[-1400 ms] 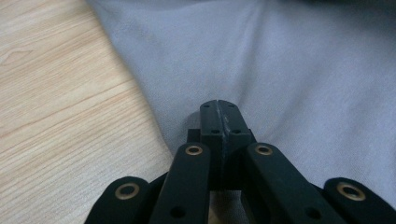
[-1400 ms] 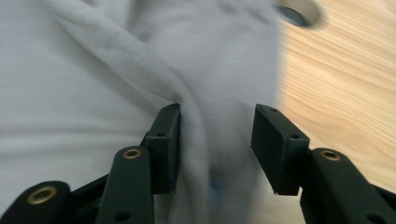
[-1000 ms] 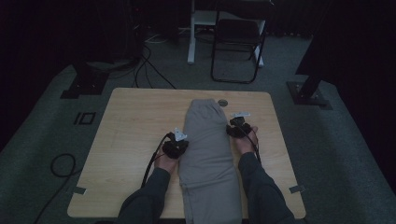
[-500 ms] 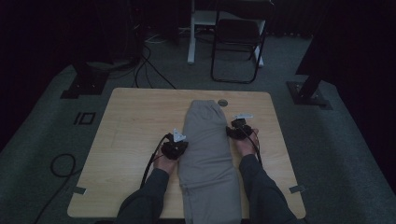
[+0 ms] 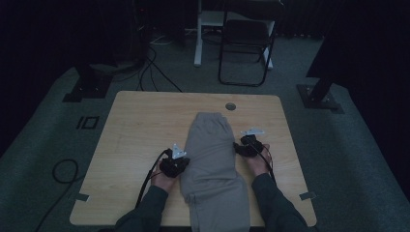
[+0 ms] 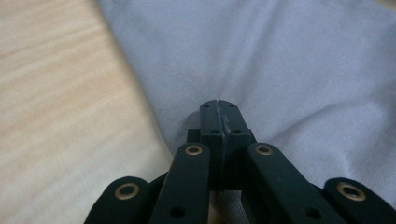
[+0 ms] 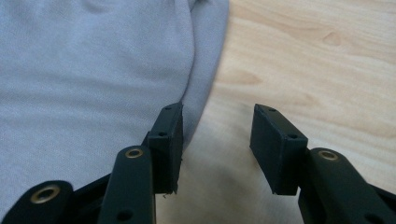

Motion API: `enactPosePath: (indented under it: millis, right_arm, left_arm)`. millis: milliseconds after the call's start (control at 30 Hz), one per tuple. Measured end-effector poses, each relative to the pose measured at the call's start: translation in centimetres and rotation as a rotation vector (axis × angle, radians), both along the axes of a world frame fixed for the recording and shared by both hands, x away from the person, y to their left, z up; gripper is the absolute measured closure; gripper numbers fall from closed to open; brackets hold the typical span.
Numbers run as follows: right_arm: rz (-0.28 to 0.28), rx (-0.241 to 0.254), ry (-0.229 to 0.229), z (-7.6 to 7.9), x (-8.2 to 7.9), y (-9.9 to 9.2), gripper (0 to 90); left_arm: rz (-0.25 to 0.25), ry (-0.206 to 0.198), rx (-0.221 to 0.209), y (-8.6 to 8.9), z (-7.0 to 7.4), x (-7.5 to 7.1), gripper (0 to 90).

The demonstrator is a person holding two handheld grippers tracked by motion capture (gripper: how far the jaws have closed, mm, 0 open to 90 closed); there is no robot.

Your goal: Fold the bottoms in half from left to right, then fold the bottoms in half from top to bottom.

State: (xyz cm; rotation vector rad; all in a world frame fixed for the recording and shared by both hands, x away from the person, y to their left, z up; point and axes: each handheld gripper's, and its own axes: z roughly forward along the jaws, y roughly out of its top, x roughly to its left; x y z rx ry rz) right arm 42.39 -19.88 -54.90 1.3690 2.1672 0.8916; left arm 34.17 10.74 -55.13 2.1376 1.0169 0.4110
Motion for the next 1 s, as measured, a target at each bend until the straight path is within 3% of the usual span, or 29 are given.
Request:
enactPosePath:
  millis: [300, 500, 600, 667, 900, 933, 967, 1000]
  right_arm:
    - [0.027, -0.005, -0.016, -0.1, -1.6, 0.2, 54.5]
    - [0.038, 0.02, -0.006, -0.2, -2.4, 0.3, 52.1]
    - [0.046, 0.023, -0.003, -0.2, -2.4, 0.2, 50.2]
    - [0.048, 0.024, 0.001, -0.2, -2.3, 0.2, 49.7]
    - [0.056, 0.059, -0.023, 1.1, -1.0, 0.4, 49.6]
    - [0.059, 0.065, -0.025, 1.3, -0.7, 0.5, 49.5]
    - [0.059, 0.065, -0.025, 1.3, -0.7, 0.5, 49.5]
    - [0.068, 0.086, -0.022, 1.5, -0.1, 0.7, 49.4]
  left_arm:
    - [-0.037, 0.02, -0.003, -0.1, 0.1, -3.3, 89.7]
    - [-0.03, 0.015, 0.006, 0.1, 0.1, -3.8, 86.9]
    - [-0.054, 0.013, -0.001, 0.1, 0.2, -3.6, 71.9]
    - [-0.055, 0.006, 0.001, 0.1, 0.5, -3.3, 66.6]
    - [0.001, -0.009, -0.047, 0.8, 1.3, -0.3, 56.7]
    - [0.027, -0.002, -0.076, 1.2, 1.5, 1.0, 55.6]
    - [0.027, -0.002, -0.076, 1.2, 1.5, 1.0, 55.3]
    - [0.043, 0.01, -0.103, 1.4, 1.6, 1.8, 55.2]
